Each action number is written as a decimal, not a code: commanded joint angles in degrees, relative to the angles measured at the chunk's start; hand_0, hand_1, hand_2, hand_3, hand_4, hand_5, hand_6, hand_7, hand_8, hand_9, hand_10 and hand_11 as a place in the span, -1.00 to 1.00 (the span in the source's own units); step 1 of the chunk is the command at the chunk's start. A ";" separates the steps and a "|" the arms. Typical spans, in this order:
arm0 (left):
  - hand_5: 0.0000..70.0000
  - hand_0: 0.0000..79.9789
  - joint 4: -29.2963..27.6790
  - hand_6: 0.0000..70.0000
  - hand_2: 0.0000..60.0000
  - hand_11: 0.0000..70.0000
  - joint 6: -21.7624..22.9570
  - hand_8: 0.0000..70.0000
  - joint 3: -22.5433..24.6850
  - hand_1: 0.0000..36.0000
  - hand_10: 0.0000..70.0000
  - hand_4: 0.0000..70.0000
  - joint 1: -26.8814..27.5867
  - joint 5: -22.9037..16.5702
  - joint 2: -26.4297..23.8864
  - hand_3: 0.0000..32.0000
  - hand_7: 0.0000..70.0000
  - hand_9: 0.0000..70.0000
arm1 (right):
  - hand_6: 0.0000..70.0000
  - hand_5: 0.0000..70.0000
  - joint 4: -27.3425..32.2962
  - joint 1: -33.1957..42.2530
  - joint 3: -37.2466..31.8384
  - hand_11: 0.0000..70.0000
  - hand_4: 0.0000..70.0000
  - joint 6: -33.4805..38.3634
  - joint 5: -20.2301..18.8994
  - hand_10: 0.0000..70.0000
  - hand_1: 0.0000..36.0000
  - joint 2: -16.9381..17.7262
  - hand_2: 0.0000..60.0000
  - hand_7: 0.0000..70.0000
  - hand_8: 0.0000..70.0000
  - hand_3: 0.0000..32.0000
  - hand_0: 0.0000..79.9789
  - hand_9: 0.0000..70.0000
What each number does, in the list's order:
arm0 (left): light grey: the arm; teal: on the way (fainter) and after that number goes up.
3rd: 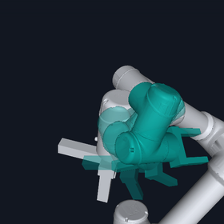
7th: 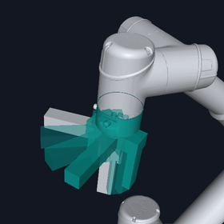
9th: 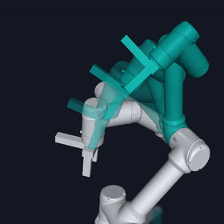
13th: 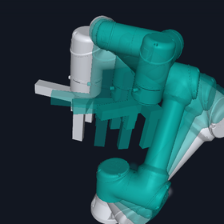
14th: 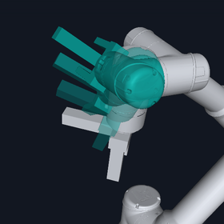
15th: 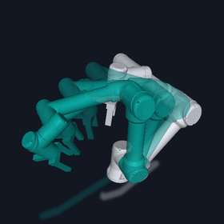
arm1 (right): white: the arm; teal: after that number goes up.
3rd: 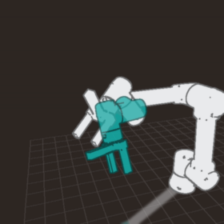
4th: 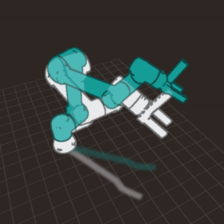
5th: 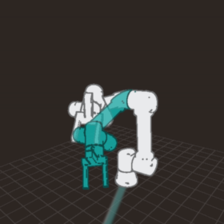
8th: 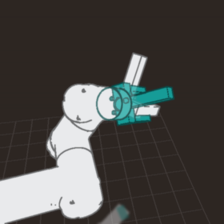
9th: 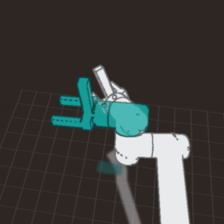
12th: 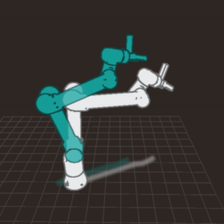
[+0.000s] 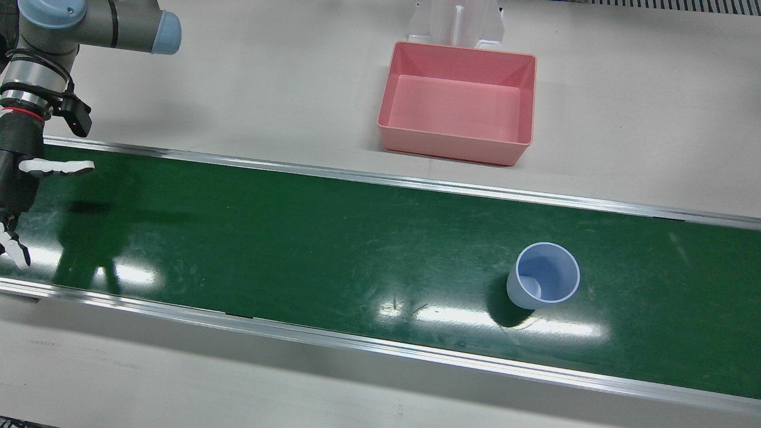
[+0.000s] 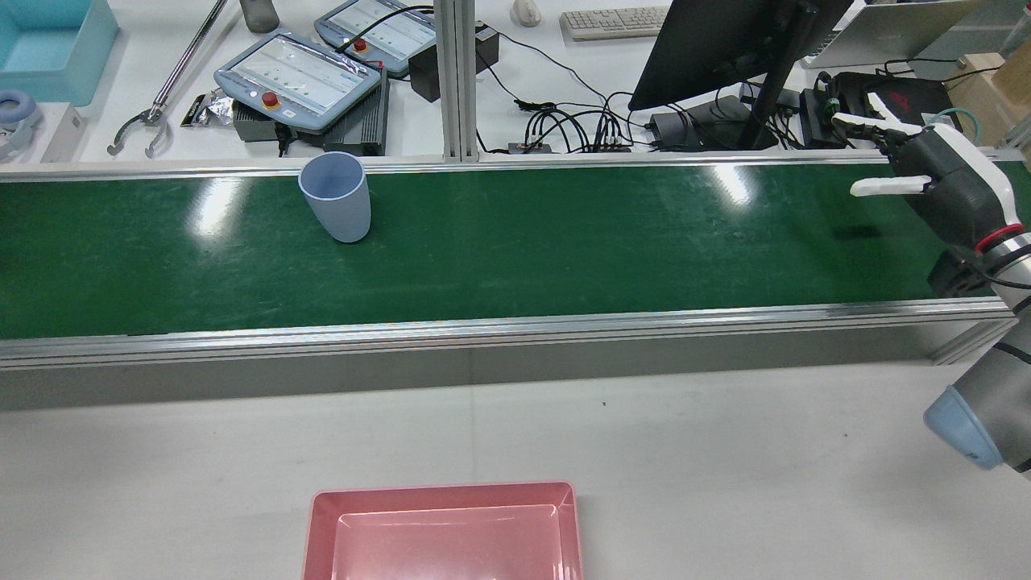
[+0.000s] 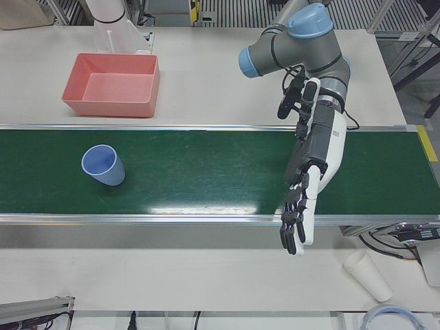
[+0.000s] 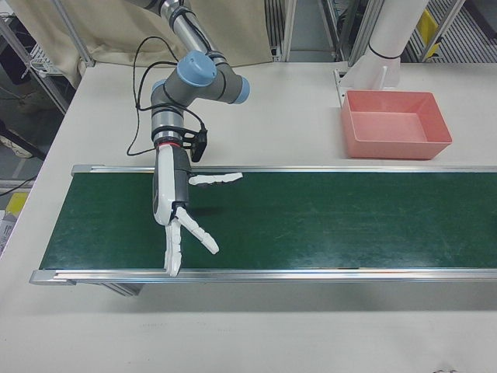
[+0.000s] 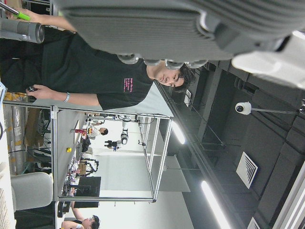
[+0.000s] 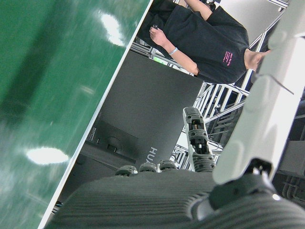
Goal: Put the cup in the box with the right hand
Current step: 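Open the right hand and wait as the blue cup approaches, then close the right hand around the pale blue cup on the belt, then lift the cup with the right hand and carry it over the pink tray, then lower the cup into the pink tray and open the right hand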
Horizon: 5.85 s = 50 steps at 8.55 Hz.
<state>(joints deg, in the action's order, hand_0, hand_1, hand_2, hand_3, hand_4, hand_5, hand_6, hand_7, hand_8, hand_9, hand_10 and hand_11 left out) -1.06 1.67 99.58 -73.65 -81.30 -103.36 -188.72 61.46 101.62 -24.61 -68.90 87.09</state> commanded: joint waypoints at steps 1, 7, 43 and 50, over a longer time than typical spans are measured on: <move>-1.00 -1.00 0.00 -1.00 -1.00 -1.00 0.00 -1.00 0.00 -1.00 -1.00 -1.00 0.09 0.00 0.00 -1.00 -1.00 -1.00 | -0.95 -0.92 -0.07 -0.55 -0.37 -1.00 -0.66 0.79 0.00 -1.00 -0.45 -0.16 -0.90 -0.86 -1.00 -1.00 0.20 -1.00; -1.00 -1.00 0.00 -1.00 -1.00 -1.00 0.00 -1.00 0.09 -1.00 -1.00 -1.00 0.00 0.00 0.00 -1.00 -1.00 -1.00 | -0.94 -0.91 0.02 -2.31 -1.69 -1.00 -0.62 0.97 0.09 -1.00 -0.49 -1.39 -1.00 -0.83 -1.00 -1.00 0.21 -1.00; -1.00 -1.00 0.00 -1.00 -1.00 -1.00 0.00 -1.00 0.09 -1.00 -1.00 -1.00 0.09 0.00 0.00 -1.00 -1.00 -1.00 | 0.37 -0.21 -16.68 -55.39 36.19 1.00 -0.29 -28.83 17.23 0.47 1.00 -11.41 1.00 1.00 1.00 -1.00 1.00 1.00; -1.00 -1.00 0.00 -1.00 -1.00 -1.00 0.00 -1.00 0.00 -1.00 -1.00 -1.00 0.00 -0.09 0.00 -1.00 -1.00 -1.00 | -1.00 -0.93 -16.59 -56.10 36.28 -1.00 -0.76 -28.39 17.05 -1.00 -0.67 -11.06 -1.00 -1.00 -1.00 -1.00 0.24 -1.00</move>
<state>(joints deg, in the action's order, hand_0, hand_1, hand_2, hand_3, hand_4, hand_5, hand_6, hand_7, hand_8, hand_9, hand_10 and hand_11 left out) -1.05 1.67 99.61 -73.65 -81.30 -103.36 -205.32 5.67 137.90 -53.04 -51.85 76.00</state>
